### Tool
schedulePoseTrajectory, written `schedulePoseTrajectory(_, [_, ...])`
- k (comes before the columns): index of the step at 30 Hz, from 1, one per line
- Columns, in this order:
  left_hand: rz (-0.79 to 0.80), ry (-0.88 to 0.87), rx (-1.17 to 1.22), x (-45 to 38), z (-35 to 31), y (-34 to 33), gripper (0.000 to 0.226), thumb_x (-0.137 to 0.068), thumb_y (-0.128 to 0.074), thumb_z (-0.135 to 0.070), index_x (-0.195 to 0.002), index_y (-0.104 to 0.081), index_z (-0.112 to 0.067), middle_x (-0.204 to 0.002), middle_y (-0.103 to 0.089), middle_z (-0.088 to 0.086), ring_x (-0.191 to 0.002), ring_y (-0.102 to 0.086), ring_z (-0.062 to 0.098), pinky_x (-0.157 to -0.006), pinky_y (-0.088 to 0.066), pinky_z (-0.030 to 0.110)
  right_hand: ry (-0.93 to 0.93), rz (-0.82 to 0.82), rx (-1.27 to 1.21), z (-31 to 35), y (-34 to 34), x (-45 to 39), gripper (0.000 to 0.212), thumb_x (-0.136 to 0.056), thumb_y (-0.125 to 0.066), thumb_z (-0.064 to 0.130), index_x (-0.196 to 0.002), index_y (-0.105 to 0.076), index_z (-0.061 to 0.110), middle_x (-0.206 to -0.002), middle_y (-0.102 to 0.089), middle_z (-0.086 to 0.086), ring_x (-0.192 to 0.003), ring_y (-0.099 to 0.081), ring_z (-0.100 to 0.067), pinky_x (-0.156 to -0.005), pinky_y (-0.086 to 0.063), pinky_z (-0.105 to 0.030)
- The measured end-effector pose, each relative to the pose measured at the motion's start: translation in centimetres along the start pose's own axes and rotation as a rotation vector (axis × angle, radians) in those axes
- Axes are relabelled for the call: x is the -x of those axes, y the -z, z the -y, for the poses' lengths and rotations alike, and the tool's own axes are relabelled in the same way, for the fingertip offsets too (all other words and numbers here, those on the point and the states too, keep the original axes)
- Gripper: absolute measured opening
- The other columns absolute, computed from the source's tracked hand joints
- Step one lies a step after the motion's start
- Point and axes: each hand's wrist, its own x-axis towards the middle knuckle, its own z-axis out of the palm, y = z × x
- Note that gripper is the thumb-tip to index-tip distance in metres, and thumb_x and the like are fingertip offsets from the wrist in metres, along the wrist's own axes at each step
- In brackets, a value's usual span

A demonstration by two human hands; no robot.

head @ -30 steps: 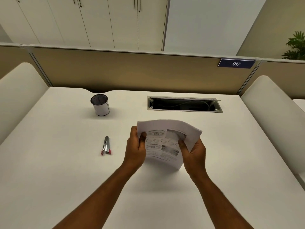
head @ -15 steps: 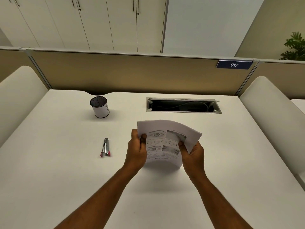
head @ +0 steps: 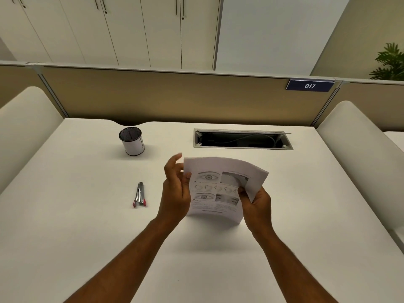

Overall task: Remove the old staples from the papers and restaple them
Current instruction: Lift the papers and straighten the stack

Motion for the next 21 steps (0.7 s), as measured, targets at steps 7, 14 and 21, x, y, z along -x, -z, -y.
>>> schedulePoseTrajectory(7, [0.0, -0.303, -0.194, -1.4, 0.0, 0.8, 0.045, -0.106, -0.031, -0.052, -0.137, -0.046, -0.023, -0.12, -0.063, 0.003, -0.1, -0.059, -0.004, -0.079, -0.049, 0.0, 0.006, 0.003, 0.015, 0.0, 0.0, -0.1, 0.024, -0.099, -0.064, 0.013, -0.122, -0.064, 0.018, -0.105, -0.071, 0.005, -0.097, -0.069, -0.016, -0.069, -0.057, -0.017])
schedulePoseTrajectory(14, [-0.07, -0.306, -0.209, -1.8, -0.2, 0.6, 0.029, -0.108, -0.037, -0.041, -0.122, -0.051, -0.019, -0.105, -0.066, -0.005, -0.09, -0.06, -0.002, -0.069, -0.046, -0.002, 0.014, 0.002, 0.007, 0.2, -0.1, -0.1, 0.024, -0.099, -0.064, 0.013, -0.122, -0.064, 0.022, -0.105, -0.071, 0.005, -0.097, -0.069, -0.015, -0.072, -0.058, -0.021])
schedulePoseTrajectory(21, [-0.001, 0.127, 0.019, -1.3, 0.2, -0.3, 0.013, -0.104, -0.042, -0.031, -0.113, -0.05, -0.026, -0.088, -0.071, -0.026, -0.077, -0.069, -0.002, -0.058, -0.052, 0.011, 0.003, -0.005, -0.029, 0.6, -0.2, -0.4, 0.023, -0.099, -0.063, 0.007, -0.11, -0.065, 0.028, -0.103, -0.073, 0.0, -0.097, -0.07, -0.022, -0.076, -0.06, -0.032])
